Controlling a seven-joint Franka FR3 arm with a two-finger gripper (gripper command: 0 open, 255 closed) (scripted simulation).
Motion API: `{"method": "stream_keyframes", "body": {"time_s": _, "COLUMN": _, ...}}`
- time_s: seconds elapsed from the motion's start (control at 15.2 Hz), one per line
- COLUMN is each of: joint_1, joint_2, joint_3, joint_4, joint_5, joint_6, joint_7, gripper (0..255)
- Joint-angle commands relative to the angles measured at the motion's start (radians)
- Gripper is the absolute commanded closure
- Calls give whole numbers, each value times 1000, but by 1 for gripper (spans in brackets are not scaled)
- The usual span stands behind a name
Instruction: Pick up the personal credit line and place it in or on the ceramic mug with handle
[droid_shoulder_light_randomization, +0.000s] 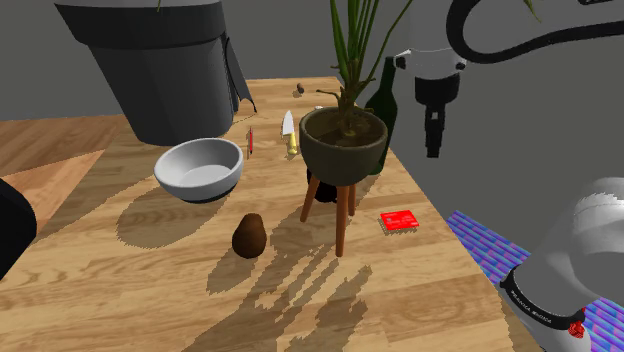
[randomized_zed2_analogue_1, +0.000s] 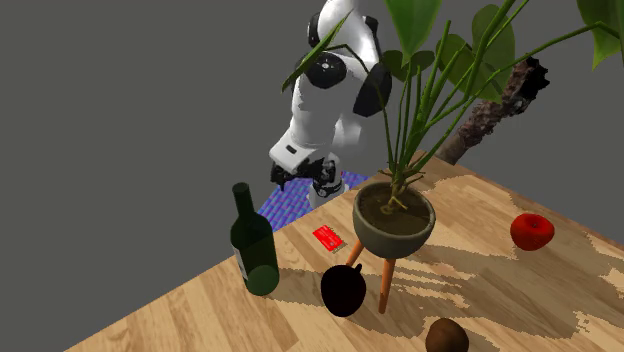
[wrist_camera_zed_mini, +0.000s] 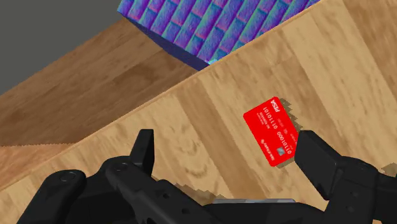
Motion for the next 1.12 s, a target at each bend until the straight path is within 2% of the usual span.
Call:
{"method": "stream_keyframes", "body": {"time_s": 0.0, "joint_1": 26, "joint_2": 57, "joint_3": 22, "joint_4": -18, "joint_5": -12, "joint_6": 30, "joint_7": -32, "gripper": 0}}
{"method": "stream_keyframes", "body": {"time_s": 0.66, "joint_1": 146, "joint_2": 310, "joint_3": 140, "joint_4": -126, "joint_5": -83, "joint_6": 164, "joint_7": -153, "gripper": 0}}
{"method": "stream_keyframes", "body": {"time_s": 1.06, "joint_1": 143, "joint_2": 323, "joint_3": 137, "joint_4": -197, "joint_5": -101, "joint_6": 237, "joint_7": -154, "gripper": 0}}
